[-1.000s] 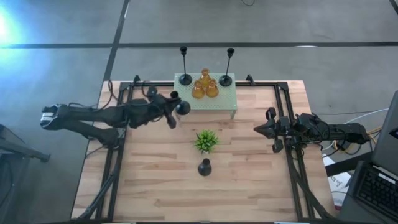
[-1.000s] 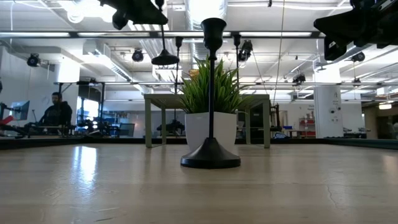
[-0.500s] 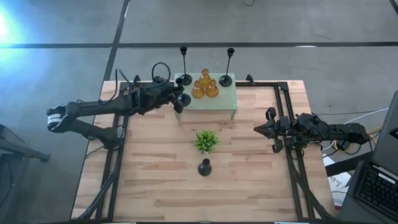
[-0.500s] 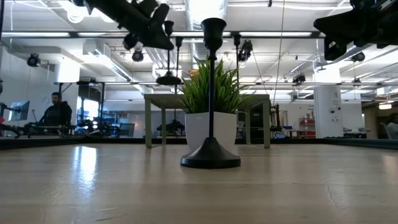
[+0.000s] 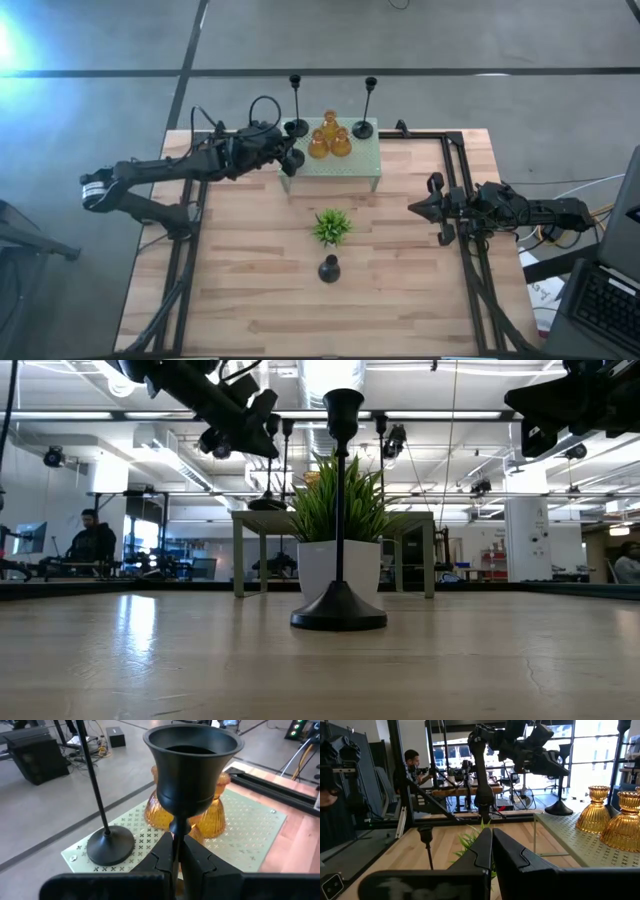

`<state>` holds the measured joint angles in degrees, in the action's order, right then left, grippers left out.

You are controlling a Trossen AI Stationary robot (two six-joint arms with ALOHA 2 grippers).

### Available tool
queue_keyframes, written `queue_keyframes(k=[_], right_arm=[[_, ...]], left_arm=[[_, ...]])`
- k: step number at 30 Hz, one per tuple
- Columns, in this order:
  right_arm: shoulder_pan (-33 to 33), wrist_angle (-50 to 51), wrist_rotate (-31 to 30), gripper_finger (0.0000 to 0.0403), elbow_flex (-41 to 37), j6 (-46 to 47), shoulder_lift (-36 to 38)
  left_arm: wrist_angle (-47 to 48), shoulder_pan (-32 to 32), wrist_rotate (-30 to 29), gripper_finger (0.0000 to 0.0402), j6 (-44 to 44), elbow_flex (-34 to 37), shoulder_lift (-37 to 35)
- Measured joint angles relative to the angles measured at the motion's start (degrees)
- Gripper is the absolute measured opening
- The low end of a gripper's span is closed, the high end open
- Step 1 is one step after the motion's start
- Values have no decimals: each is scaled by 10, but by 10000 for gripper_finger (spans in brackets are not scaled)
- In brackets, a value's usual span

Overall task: Pick & Place candle stick holders
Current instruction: Put the black candle holder on the shelf

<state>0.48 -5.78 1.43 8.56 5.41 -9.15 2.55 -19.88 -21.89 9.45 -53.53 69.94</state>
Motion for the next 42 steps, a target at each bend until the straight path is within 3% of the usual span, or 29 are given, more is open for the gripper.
queue_keyframes(k=[42], right_arm=[[0,0,0,8,0,0,0]], left_arm=[[-21,-1,30,19,24,37,-5]])
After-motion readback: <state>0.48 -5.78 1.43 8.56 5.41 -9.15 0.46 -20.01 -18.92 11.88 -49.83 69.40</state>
